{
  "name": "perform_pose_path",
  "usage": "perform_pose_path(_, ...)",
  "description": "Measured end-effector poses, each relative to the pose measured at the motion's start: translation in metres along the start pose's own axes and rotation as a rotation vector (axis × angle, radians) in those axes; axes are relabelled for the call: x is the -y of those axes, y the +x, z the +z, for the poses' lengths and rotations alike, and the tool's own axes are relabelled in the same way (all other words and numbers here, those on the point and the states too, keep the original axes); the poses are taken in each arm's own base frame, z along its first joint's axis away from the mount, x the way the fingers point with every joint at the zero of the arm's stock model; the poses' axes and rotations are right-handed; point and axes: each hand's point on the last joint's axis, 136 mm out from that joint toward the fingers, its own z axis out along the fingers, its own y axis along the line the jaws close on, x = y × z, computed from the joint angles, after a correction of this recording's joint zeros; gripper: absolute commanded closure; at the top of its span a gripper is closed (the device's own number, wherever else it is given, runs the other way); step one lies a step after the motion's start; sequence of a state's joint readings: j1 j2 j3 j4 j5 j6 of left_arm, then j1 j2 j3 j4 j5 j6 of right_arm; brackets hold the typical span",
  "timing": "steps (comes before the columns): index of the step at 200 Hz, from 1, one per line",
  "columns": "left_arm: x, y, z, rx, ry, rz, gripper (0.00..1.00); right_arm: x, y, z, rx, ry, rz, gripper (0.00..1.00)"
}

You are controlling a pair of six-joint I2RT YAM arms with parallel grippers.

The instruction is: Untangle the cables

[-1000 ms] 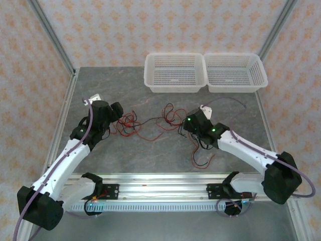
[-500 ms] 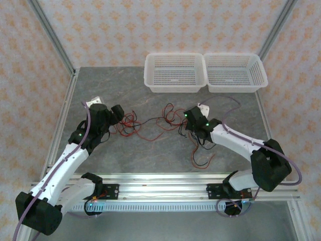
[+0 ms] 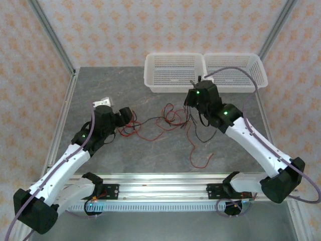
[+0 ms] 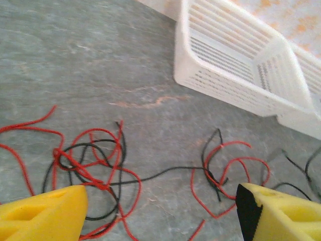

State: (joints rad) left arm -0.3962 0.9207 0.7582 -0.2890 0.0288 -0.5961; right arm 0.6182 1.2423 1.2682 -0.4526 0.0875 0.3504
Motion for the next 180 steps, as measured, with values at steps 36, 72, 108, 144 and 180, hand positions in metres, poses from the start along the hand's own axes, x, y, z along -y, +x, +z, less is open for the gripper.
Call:
perform_pose_path(36,0.044,0.015,-0.003,-0.032,0.132,0.094,0.23,-0.028,-0.022,-0.015,0.01,-0.111,-0.039,1.0)
perform_pose_path(72,0.098,0.017,-0.017,-0.01,0.288,0.191,0.22,-0.056,-0.043,-0.019,0.016,-0.205,-0.067,1.0)
perform_pose_path(108,0.147,0.021,-0.027,0.007,0.409,0.279,0.22,-0.076,-0.049,-0.017,-0.008,-0.27,-0.085,1.0)
perform_pose_path(144,0.163,0.035,-0.018,-0.007,0.417,0.32,0.22,-0.082,-0.071,-0.02,0.029,-0.251,-0.108,1.0)
perform_pose_path(180,0.156,0.033,-0.017,0.034,0.392,0.308,0.12,-0.074,-0.116,-0.025,0.151,-0.152,-0.136,1.0)
